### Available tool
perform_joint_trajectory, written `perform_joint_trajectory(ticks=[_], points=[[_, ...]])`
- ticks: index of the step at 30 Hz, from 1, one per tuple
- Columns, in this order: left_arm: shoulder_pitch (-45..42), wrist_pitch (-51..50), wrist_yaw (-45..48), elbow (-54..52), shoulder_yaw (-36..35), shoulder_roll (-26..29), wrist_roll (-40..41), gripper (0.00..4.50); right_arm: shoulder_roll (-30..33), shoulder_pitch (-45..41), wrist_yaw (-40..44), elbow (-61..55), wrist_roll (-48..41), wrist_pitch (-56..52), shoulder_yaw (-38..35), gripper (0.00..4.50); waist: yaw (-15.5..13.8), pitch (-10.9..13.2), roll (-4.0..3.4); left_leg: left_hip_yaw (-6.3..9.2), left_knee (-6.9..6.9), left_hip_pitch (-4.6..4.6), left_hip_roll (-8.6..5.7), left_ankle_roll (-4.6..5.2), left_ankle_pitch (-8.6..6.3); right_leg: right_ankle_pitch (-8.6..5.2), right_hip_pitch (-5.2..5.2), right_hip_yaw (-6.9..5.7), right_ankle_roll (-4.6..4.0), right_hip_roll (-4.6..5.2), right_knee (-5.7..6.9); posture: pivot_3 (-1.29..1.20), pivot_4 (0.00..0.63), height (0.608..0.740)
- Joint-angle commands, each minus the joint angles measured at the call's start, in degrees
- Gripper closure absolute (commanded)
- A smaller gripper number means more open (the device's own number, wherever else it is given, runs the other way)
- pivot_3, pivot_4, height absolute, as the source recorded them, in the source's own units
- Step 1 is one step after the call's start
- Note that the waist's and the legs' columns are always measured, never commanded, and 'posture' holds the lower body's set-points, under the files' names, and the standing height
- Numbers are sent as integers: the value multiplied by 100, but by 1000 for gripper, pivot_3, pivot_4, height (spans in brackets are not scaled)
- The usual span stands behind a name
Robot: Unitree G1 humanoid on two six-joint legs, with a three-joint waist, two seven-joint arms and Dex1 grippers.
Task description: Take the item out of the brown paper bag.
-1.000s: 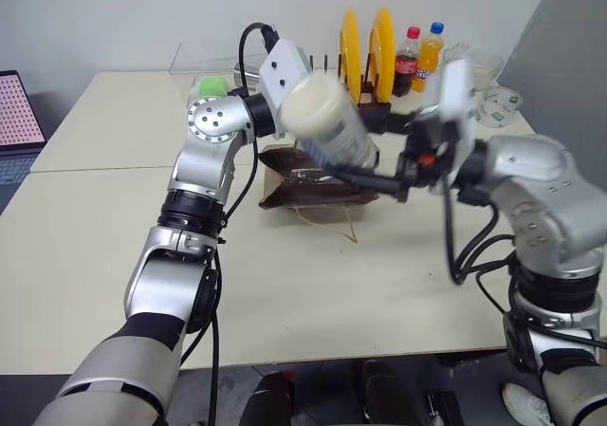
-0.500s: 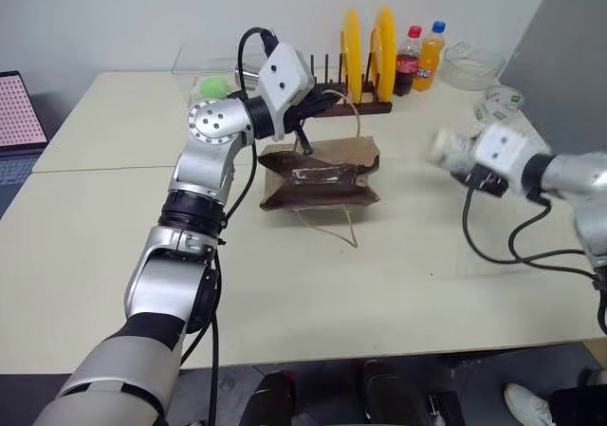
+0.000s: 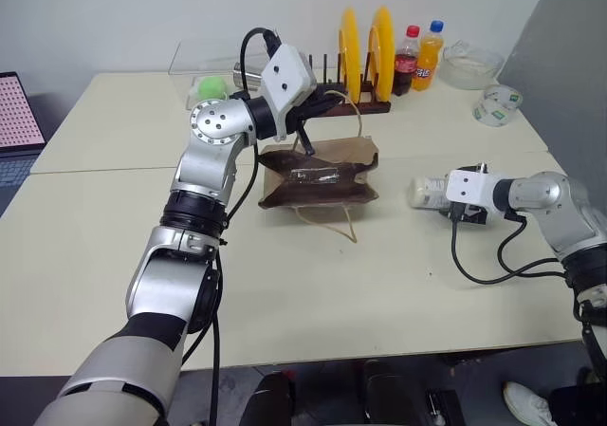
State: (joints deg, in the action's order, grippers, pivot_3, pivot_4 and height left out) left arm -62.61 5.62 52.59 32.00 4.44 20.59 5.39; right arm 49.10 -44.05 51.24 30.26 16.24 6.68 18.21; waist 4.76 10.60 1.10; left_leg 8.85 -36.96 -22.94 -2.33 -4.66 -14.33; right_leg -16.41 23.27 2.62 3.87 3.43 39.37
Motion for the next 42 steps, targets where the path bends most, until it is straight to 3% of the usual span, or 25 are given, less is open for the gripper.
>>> perform_joint_trajectory(ticks=[1,6,12,14,17,23,26,36,42], points=[[-115,93,-28,-193,-35,24,22,4500,96,-187,92,-22,-39,84,-227,25,0,0,0,0,0,0,0,0,0,0,0,0,0,0,0,0,150,740],[-139,99,-5,-153,-21,-14,31,4500,356,168,521,-953,-612,-366,-753,25,-3,0,0,0,-1,0,-1,0,0,0,0,0,0,0,2,0,150,740],[-441,147,16,307,-78,-24,27,4500,393,1907,688,-4052,-2293,-2330,-2240,25,-74,0,0,18,-2,-7,-1,1,-1,0,-9,-14,0,0,-6,0,150,740],[-621,232,87,635,-90,6,9,4500,-46,2611,255,-5089,-2747,-2810,-2614,25,-98,-1,3,17,-3,-5,-1,3,-2,0,-11,-13,0,0,-4,0,150,740],[-953,513,103,1260,-101,45,-71,4500,-1271,3391,-801,-6362,-3379,-3443,-2770,25,-103,-1,4,18,-5,-1,2,19,-11,0,-10,-11,0,-4,10,0,150,740],[-1498,906,186,2340,-75,122,-272,4500,-2693,4164,-2232,-7051,-2572,-3047,-1733,25,-110,-2,4,17,-15,6,-5,24,-11,1,-11,-9,4,-3,27,0,150,740],[-1636,874,379,2527,-123,197,-246,3883,-3009,4035,-2567,-7088,-2363,-2947,-1437,0,-105,-2,4,18,-13,8,-4,24,-11,0,-8,-9,4,-5,34,0,150,740],[-1339,426,919,1704,-275,732,-5,779,-3006,3523,-2502,-6886,-2445,-2851,-1229,0,-73,-2,4,26,-11,7,0,23,-11,0,-6,-12,4,-10,33,0,150,740],[-298,-1086,465,-193,-744,1128,439,779,-2891,3323,-2353,-6804,-2620,-2864,-1338,0,-11,-3,2,30,-11,9,2,23,-11,0,-6,-12,3,-11,37,0,150,740]])
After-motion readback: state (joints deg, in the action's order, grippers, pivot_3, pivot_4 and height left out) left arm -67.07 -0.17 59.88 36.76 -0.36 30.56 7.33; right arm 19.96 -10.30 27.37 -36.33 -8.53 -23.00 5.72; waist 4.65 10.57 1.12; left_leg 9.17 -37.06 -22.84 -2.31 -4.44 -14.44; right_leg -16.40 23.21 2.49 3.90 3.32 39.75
